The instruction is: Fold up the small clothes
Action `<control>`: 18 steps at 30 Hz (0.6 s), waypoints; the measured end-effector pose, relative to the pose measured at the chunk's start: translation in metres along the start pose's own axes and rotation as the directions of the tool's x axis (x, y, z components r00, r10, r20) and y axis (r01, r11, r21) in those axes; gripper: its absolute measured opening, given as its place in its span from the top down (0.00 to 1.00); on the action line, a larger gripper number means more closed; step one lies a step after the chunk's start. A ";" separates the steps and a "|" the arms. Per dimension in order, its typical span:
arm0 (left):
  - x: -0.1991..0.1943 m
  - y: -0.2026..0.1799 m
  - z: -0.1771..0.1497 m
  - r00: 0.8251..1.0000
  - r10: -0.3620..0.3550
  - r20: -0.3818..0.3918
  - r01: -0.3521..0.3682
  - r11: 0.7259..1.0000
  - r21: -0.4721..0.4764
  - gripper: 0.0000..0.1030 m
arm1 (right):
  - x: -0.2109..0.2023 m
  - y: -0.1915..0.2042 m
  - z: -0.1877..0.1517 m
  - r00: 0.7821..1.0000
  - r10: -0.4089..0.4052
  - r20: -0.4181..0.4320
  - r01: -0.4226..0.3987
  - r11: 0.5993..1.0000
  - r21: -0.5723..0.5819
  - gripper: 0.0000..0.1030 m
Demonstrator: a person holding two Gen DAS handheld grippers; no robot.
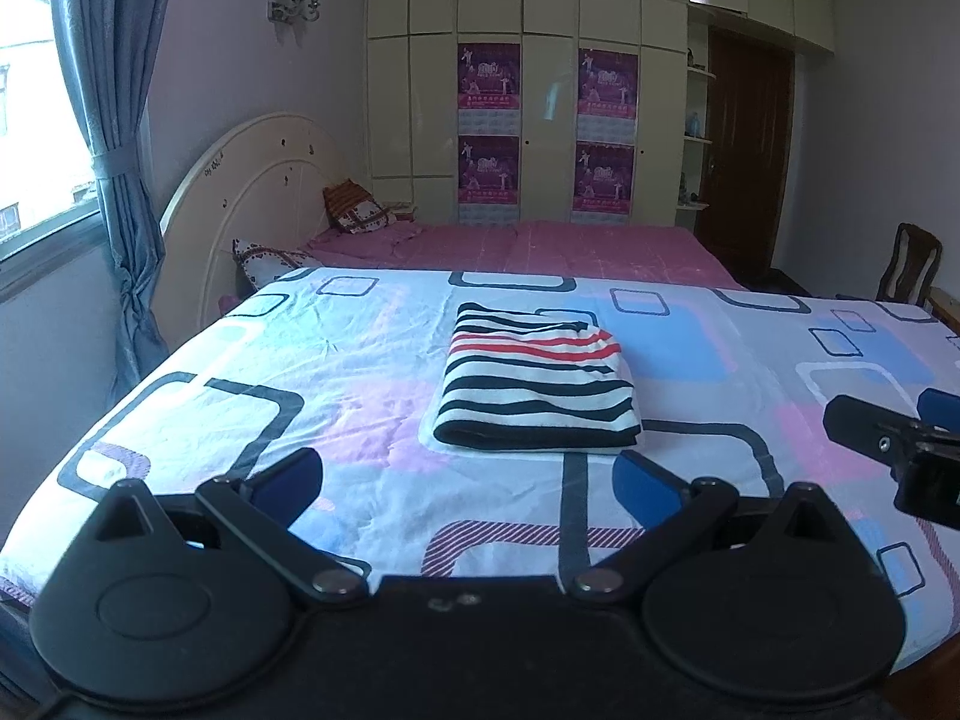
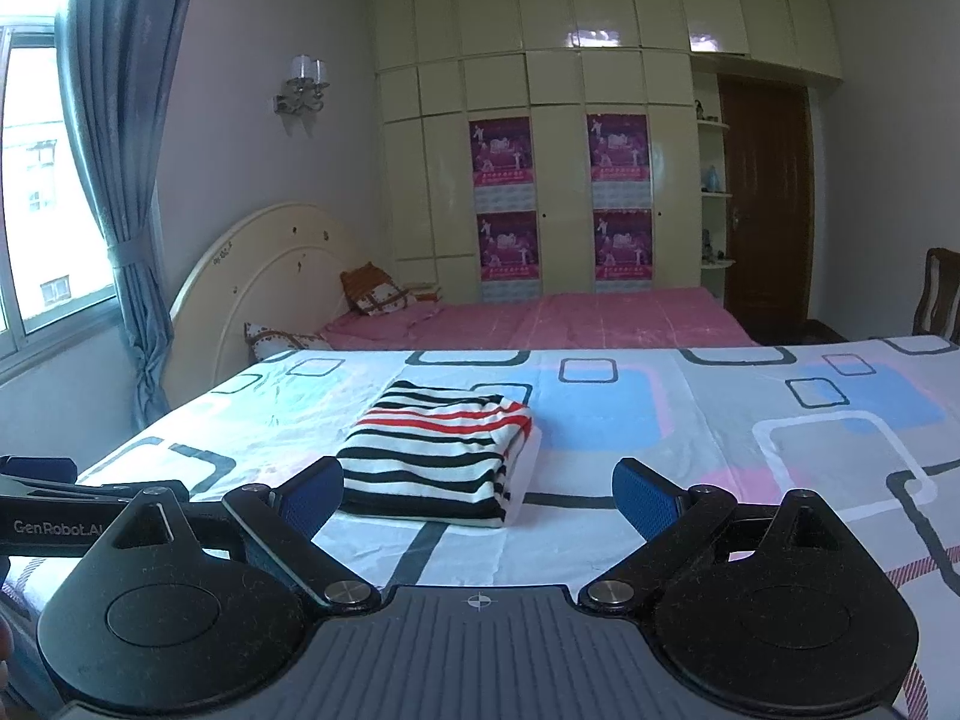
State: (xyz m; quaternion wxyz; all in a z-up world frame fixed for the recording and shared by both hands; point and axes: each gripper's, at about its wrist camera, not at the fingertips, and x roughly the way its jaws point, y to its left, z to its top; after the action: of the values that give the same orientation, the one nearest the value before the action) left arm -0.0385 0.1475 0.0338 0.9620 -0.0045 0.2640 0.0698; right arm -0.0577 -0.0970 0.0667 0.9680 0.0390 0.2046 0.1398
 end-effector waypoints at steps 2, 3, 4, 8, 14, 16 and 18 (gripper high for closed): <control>0.001 -0.001 0.000 1.000 -0.002 0.001 0.002 1.000 0.004 0.00 | 0.001 0.001 0.000 1.000 -0.001 -0.001 0.001 1.000 0.002 0.07; 0.002 -0.001 0.000 1.000 -0.003 0.000 0.003 1.000 0.006 0.00 | 0.001 0.001 0.000 1.000 -0.002 -0.001 0.002 1.000 0.002 0.07; 0.002 -0.001 0.000 1.000 -0.002 0.000 0.002 1.000 0.007 0.00 | 0.002 0.002 0.000 1.000 -0.004 -0.002 0.004 1.000 0.001 0.07; 0.003 0.000 0.000 1.000 -0.004 -0.002 0.004 1.000 0.003 0.00 | 0.003 0.003 -0.001 1.000 -0.005 -0.007 0.005 1.000 0.002 0.07; 0.004 -0.001 0.000 1.000 0.004 -0.005 -0.004 1.000 0.001 0.00 | 0.005 0.001 -0.001 1.000 -0.002 -0.008 0.002 1.000 0.003 0.07; 0.005 -0.001 0.000 1.000 0.004 -0.006 -0.004 1.000 0.000 0.00 | 0.005 -0.001 -0.001 1.000 0.001 -0.011 -0.001 1.000 0.004 0.07; 0.006 -0.001 0.000 1.000 0.004 -0.008 -0.004 1.000 -0.001 0.00 | 0.006 -0.001 -0.001 1.000 0.002 -0.011 -0.002 1.000 0.004 0.07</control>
State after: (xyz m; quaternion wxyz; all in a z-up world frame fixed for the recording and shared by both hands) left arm -0.0334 0.1472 0.0309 0.9607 -0.0050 0.2679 0.0719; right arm -0.0530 -0.0960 0.0632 0.9667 0.0401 0.2104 0.1404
